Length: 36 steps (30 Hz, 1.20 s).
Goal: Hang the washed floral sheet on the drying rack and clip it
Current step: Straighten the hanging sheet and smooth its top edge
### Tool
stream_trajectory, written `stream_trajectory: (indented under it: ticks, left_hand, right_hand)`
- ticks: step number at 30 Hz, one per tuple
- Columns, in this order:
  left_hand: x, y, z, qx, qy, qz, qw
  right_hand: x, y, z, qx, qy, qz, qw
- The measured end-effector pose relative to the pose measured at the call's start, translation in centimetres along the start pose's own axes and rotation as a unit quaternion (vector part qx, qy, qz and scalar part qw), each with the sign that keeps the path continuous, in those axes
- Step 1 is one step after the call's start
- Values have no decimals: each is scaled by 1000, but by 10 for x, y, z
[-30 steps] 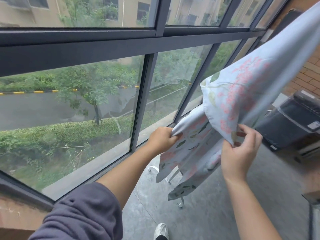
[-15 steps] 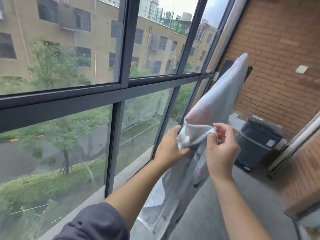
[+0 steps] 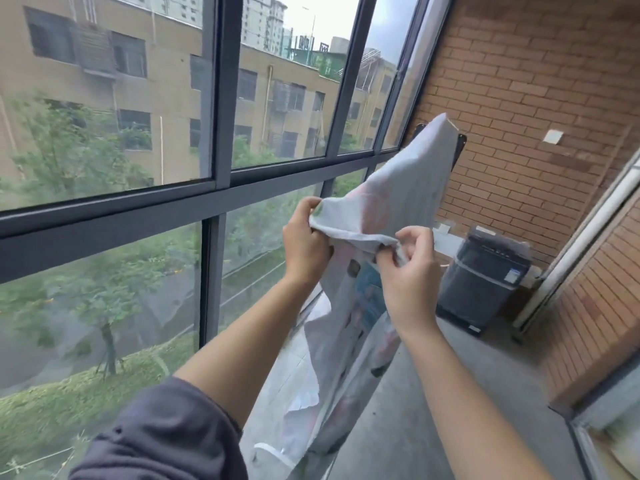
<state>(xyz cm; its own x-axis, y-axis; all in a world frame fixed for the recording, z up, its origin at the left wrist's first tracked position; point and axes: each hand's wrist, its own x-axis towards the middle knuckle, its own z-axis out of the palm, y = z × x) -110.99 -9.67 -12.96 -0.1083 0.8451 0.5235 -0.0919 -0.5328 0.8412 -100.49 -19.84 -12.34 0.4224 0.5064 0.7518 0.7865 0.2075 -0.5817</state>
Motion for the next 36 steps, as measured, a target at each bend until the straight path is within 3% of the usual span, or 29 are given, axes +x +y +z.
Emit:
stream_trajectory:
  ticks: [8, 13, 24, 30, 36]
  left_hand:
    - [53, 72, -60, 76, 44, 144, 986]
    - [63, 107, -87, 97, 27, 164, 981]
    - [75, 144, -117, 283, -54, 197, 937]
    - [77, 169, -123, 325, -80, 196, 922]
    - [76, 195, -121, 372, -132, 220, 892]
  right_hand:
    - [19, -44, 9, -24, -34, -82, 996]
    - [25, -76, 28, -38, -62, -133, 988]
    - [35, -130, 51, -150, -75, -177, 970]
    - [36, -141, 36, -124, -16, -211, 969]
    - [37, -147, 25, -152, -10, -237, 960]
